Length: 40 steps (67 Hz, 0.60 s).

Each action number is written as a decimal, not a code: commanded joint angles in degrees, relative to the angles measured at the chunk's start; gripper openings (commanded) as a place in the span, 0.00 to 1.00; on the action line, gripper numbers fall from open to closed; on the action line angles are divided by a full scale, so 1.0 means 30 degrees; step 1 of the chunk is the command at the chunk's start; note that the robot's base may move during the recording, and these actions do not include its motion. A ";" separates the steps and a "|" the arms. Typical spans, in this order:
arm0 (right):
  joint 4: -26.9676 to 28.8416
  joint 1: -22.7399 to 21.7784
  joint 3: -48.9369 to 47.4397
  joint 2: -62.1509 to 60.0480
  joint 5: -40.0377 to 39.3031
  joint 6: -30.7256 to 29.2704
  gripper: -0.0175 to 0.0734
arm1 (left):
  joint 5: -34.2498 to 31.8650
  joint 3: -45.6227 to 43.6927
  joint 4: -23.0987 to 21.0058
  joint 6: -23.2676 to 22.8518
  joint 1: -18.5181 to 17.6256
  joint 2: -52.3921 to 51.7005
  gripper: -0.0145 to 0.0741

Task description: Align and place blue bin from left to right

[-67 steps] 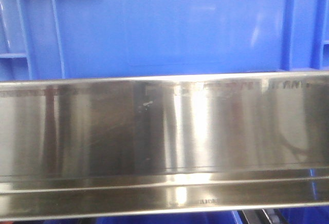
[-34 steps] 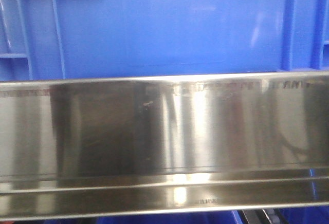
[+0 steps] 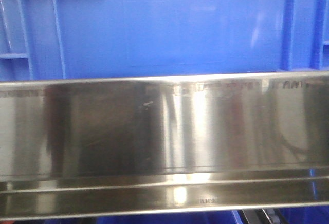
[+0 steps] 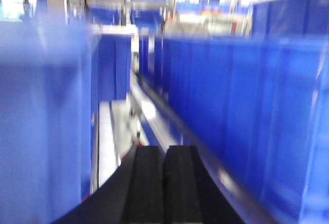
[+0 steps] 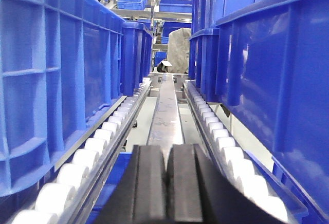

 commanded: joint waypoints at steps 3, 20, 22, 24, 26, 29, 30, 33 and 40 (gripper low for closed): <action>0.0055 -0.0106 0.0010 -0.0083 -0.0320 0.0019 0.11 | -0.0683 0.1102 -0.0186 0.0000 0.0073 -0.0091 0.04; 0.0055 -0.0106 0.0010 -0.0083 -0.0320 0.0019 0.11 | -0.3877 0.3078 0.0391 0.0000 0.0073 -0.0091 0.04; 0.0055 -0.0106 0.0010 -0.0083 -0.0320 0.0019 0.11 | -0.4212 0.3188 0.0569 0.0000 0.0073 -0.0091 0.04; 0.0055 -0.0106 0.0010 -0.0083 -0.0320 0.0019 0.11 | -0.4637 0.3422 0.0695 0.0000 0.0073 -0.0091 0.04; 0.0055 -0.0106 0.0010 -0.0083 -0.0320 0.0019 0.11 | -0.5123 0.3649 0.0749 0.0000 0.0073 -0.0091 0.04; 0.0055 -0.0106 0.0010 -0.0083 -0.0320 0.0019 0.11 | -0.6060 0.4068 0.0934 0.0000 0.0073 -0.0091 0.04; 0.0055 -0.0106 0.0010 -0.0083 -0.0320 0.0019 0.11 | -0.6208 0.4213 0.1074 0.0000 0.0073 -0.0091 0.04; 0.0055 -0.0106 0.0010 -0.0083 -0.0320 0.0019 0.11 | -0.7117 0.4213 0.1164 0.0000 0.0073 -0.0091 0.04; 0.0055 -0.0106 0.0010 -0.0083 -0.0320 0.0019 0.11 | -0.6543 0.4213 0.1164 0.0000 0.0073 -0.0091 0.04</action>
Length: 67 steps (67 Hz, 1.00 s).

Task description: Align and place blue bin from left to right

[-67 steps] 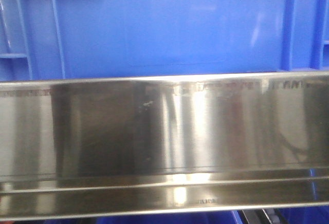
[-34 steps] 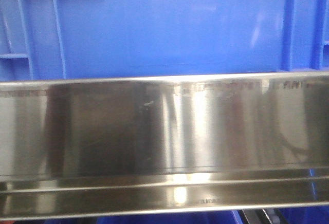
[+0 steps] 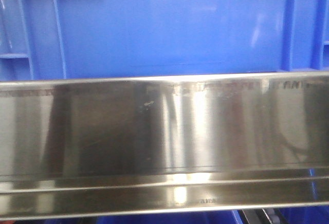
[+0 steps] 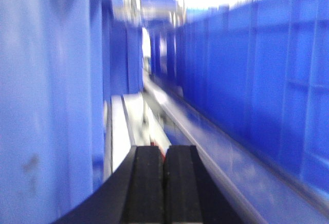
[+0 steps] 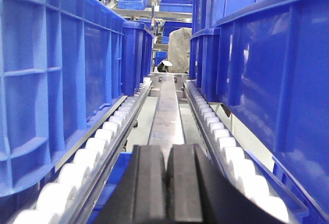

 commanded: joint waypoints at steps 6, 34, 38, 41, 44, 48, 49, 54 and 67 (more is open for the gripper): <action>0.0055 -0.0106 0.0010 -0.0083 -0.0320 0.0019 0.11 | -0.0503 0.0053 0.0194 0.0000 0.0073 -0.0091 0.04; 0.0055 -0.0106 0.0010 -0.0083 -0.0320 0.0019 0.11 | -0.0503 0.0053 0.0194 0.0000 0.0073 -0.0091 0.04; 0.0055 -0.0106 0.0010 -0.0083 -0.0320 0.0019 0.11 | -0.0503 0.0053 0.0194 0.0000 0.0073 -0.0091 0.04; 0.0055 -0.0106 0.0010 -0.0083 -0.0320 0.0019 0.11 | -0.0503 0.0053 0.0194 0.0000 0.0073 -0.0091 0.04; 0.0055 -0.0106 0.0010 -0.0083 -0.0320 0.0019 0.11 | -0.0503 0.0053 0.0194 0.0000 0.0073 -0.0091 0.04; 0.0055 -0.0106 0.0010 -0.0083 -0.0320 0.0019 0.11 | -0.0503 0.0053 0.0194 0.0000 0.0073 -0.0091 0.04; 0.0055 -0.0106 0.0010 -0.0083 -0.0320 0.0019 0.11 | -0.0503 0.0053 0.0194 0.0000 0.0073 -0.0091 0.04; 0.0055 -0.0106 0.0010 -0.0083 -0.0320 0.0019 0.11 | -0.0503 0.0053 0.0194 0.0000 0.0073 -0.0091 0.04; 0.0055 -0.0106 0.0010 -0.0083 -0.0320 0.0019 0.11 | -0.0503 0.0053 0.0194 0.0000 0.1908 -0.0091 0.04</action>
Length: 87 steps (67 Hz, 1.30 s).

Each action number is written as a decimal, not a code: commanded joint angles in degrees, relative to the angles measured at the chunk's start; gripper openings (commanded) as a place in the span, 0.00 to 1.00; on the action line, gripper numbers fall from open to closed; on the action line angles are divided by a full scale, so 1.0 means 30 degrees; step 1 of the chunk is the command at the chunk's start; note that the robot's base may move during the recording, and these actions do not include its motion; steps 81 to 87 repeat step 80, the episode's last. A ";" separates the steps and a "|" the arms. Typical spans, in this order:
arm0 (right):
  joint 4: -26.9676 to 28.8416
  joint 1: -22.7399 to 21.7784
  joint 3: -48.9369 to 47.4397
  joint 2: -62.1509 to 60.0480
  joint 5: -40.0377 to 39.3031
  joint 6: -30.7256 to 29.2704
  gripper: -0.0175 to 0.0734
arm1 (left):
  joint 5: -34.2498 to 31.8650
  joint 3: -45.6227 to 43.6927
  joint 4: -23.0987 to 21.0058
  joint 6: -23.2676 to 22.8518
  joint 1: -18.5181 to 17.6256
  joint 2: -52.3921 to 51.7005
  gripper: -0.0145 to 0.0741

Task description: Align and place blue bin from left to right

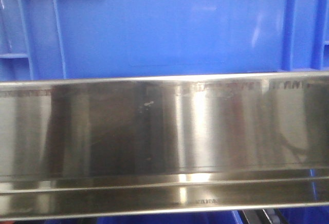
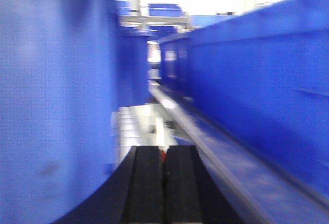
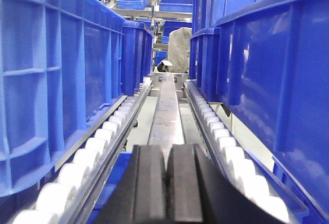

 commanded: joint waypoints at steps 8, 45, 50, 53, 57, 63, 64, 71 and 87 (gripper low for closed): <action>0.0055 -0.0106 0.0010 -0.0083 -0.0354 0.0019 0.11 | -0.0418 -0.0034 0.0194 0.0000 0.1710 -0.0091 0.04; 0.0055 -0.0106 0.0010 -0.0083 -0.0354 0.0019 0.11 | -0.0418 -0.0034 0.0194 0.0000 0.1710 -0.0091 0.04; 0.0055 -0.0106 0.0010 -0.0083 -0.0354 0.0019 0.11 | -0.0418 -0.0034 0.0194 0.0000 0.1710 -0.0091 0.04; 0.0055 -0.0106 0.0010 -0.0083 -0.0354 0.0019 0.11 | -0.0418 -0.0034 0.0194 0.0000 0.1710 -0.0091 0.04; 0.0055 -0.0106 0.0010 -0.0083 -0.0354 0.0019 0.11 | -0.0418 -0.0034 0.0194 0.0000 0.1710 -0.0091 0.04; 0.0055 -0.0106 0.0010 -0.0083 -0.0354 0.0019 0.11 | -0.0418 -0.0034 0.0194 0.0000 0.1710 -0.0091 0.04; 0.0055 -0.0106 0.0010 -0.0083 -0.0354 0.0019 0.11 | -0.0418 -0.0034 0.0194 0.0000 0.1710 -0.0091 0.04; 0.0055 -0.0106 0.0010 -0.0083 -0.0354 0.0019 0.11 | -0.0418 -0.0034 0.0194 0.0000 0.1710 -0.0091 0.04; 0.0055 -0.0106 0.0010 -0.0083 -0.0354 0.0019 0.11 | -0.0418 -0.0034 0.0194 0.0000 0.1710 -0.0091 0.04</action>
